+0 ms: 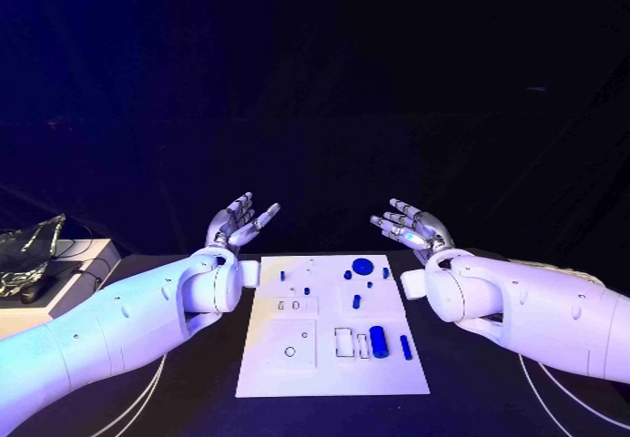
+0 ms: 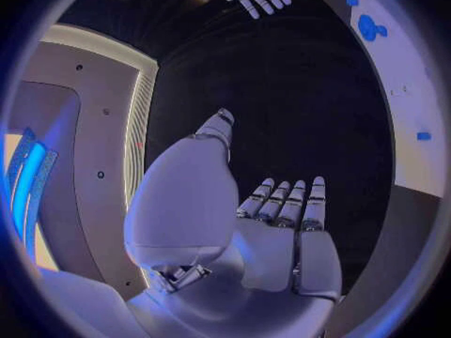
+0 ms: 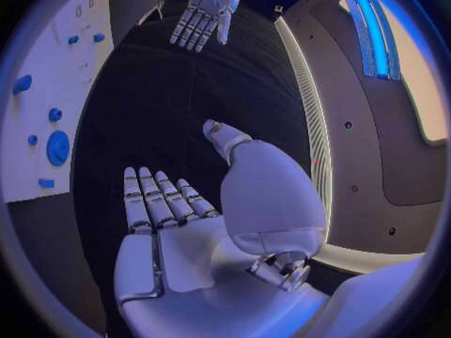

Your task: Assemble the parts on the task board

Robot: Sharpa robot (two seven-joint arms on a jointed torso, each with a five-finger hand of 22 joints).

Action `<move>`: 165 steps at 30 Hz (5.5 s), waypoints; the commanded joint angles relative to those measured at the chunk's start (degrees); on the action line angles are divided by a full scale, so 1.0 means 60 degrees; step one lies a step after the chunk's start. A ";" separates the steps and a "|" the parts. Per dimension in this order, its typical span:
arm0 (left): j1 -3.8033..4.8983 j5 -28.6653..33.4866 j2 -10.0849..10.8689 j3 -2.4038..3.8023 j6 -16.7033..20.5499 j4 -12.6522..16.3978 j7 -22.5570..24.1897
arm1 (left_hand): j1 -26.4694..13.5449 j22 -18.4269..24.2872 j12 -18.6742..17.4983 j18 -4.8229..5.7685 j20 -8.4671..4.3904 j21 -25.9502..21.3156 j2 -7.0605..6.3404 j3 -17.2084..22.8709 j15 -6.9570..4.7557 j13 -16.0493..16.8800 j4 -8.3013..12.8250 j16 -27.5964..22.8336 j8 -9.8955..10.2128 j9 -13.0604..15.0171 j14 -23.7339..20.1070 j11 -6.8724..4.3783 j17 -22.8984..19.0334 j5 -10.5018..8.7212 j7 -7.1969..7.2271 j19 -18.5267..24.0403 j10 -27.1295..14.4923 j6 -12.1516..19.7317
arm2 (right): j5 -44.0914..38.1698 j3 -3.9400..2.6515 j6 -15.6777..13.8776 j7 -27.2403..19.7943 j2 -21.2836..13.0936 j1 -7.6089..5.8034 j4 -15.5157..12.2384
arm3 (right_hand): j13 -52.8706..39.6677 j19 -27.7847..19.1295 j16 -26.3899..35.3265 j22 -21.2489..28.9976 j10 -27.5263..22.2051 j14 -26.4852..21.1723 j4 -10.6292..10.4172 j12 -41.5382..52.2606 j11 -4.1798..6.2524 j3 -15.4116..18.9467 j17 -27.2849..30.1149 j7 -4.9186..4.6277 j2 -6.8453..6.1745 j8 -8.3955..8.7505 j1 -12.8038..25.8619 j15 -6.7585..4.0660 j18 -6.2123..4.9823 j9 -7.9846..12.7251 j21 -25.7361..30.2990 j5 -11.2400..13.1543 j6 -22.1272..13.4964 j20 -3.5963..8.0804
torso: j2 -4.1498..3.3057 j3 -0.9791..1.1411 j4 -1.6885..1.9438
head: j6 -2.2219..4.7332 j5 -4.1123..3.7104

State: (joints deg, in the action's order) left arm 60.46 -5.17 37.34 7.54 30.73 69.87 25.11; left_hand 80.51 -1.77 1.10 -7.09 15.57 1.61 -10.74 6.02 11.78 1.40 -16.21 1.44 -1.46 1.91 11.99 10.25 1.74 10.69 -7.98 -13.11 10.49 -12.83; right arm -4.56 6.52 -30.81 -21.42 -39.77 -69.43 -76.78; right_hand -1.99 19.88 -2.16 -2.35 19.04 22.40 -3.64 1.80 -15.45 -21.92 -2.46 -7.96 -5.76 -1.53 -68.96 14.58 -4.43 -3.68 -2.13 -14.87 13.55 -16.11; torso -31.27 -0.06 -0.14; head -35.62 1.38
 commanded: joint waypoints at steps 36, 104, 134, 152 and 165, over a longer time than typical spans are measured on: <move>-0.0004 -0.1705 0.2339 0.0395 -0.3085 0.2930 -0.0712 | -0.0094 -0.1528 0.0446 -0.0543 -0.1125 0.4033 0.0139 0.2697 -0.1429 0.0459 0.0022 0.4305 -0.1960 0.1347 0.9494 -0.0521 0.4146 -0.0146 -0.0534 -0.8292 0.9718 -0.6921 | -1.3241 0.0244 0.2011 0.3076 0.0527 -0.0956 0.1487 | -0.0322 0.8423 -0.6505 -0.3218 0.8862 1.0532 0.0472 0.0299 0.1785 -0.1300 -0.4685 -0.0222 -0.1037 -0.1482 -0.1396 -0.2489 -0.0973 -0.1164 -0.6067 0.0456 0.7478 0.1920 | -0.1104 -0.0202 0.0359 | -0.0074 -0.0522; -0.0014 -0.1710 0.2659 0.0833 -0.3054 0.3678 -0.0817 | -0.0128 -0.1721 0.0420 -0.0523 -0.1116 0.4339 0.0054 0.2849 -0.1382 0.0442 0.0040 0.4726 -0.1818 0.1369 0.9196 -0.0454 0.4689 -0.0148 -0.0606 -0.8106 0.9504 -0.6784 | -1.4949 0.0237 0.2599 0.4289 0.1397 -0.0999 0.2443 | -0.0378 0.9768 -1.2339 -0.8768 0.8194 1.0529 -0.0005 0.0411 0.1650 -0.1769 -1.0132 -0.0271 -0.1280 -0.1406 -0.1246 -0.2346 -0.0307 -0.1651 -1.0492 0.0675 0.7540 0.1652 | -0.2205 -0.0405 0.0765 | 0.0148 -0.0835; -0.0013 -0.1710 0.2656 0.0836 -0.3080 0.3556 -0.0887 | -0.0093 -0.1761 0.0428 -0.0525 -0.1107 0.4400 0.0108 0.2919 -0.1374 0.0446 0.0067 0.4789 -0.1800 0.1381 0.9121 -0.0449 0.4784 -0.0148 -0.0605 -0.8047 0.9472 -0.6775 | -1.4977 0.0089 0.0679 0.4749 0.1539 -0.1029 0.1956 | -0.1027 1.0328 -1.2622 -1.1022 0.9543 1.0509 0.0532 0.0567 0.2144 -0.2099 -1.0131 0.0167 -0.0750 -0.2220 -0.1806 -0.2741 0.0043 -0.2770 -1.2122 0.1281 0.8273 0.2011 | -0.2420 -0.0430 0.0795 | 0.0417 -0.0863; -0.0013 -0.1734 0.2554 0.0840 -0.3194 0.3559 -0.0842 | -0.0053 -0.1785 0.0430 -0.0527 -0.1106 0.4437 0.0126 0.2965 -0.1379 0.0447 0.0100 0.4817 -0.1796 0.1391 0.9074 -0.0459 0.4834 -0.0152 -0.0585 -0.8011 0.9464 -0.6778 | -1.5295 0.0010 -0.0029 0.5169 0.2544 -0.1044 0.2790 | -0.1068 1.0272 -1.2606 -1.0998 0.9446 1.0491 0.0570 0.0465 0.2109 -0.2137 -1.0056 0.0136 -0.0775 -0.2182 -0.1764 -0.2718 0.0032 -0.2891 -1.2099 0.1300 0.8117 0.2003 | -0.2502 -0.0583 0.0867 | 0.0550 -0.1021; -0.0013 -0.1746 0.2445 0.0842 -0.3232 0.3491 -0.0886 | -0.0040 -0.1796 0.0430 -0.0528 -0.1106 0.4454 0.0138 0.2987 -0.1380 0.0447 0.0111 0.4830 -0.1793 0.1395 0.9057 -0.0460 0.4856 -0.0151 -0.0585 -0.7994 0.9459 -0.6778 | -1.5506 0.0008 -0.0248 0.5356 0.2839 -0.1046 0.3028 | -0.1082 1.0258 -1.2611 -1.1005 0.9413 1.0489 0.0559 0.0426 0.2089 -0.2152 -1.0045 0.0119 -0.0779 -0.2164 -0.1719 -0.2701 0.0031 -0.2936 -1.2101 0.1306 0.8065 0.1990 | -0.2612 -0.0736 0.0896 | 0.0595 -0.1055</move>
State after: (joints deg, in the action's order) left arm 60.35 -15.42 52.14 12.54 12.53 90.79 19.62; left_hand 79.84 -12.50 3.98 -10.18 8.90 28.02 -10.04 23.66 3.51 4.08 -15.49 30.13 -12.49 10.18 66.74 7.37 30.78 10.16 -11.68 -61.50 67.57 -53.76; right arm -96.17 6.60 -31.06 9.96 -22.86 -75.69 -58.64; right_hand -5.52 81.76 -77.77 -68.36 72.66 84.06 -0.45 4.29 -6.01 -34.72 -62.79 -7.35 -11.90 -14.62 -78.42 -1.62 -4.80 -21.25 -74.82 -6.94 62.43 -4.11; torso -46.79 -4.24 5.13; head -32.07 -4.98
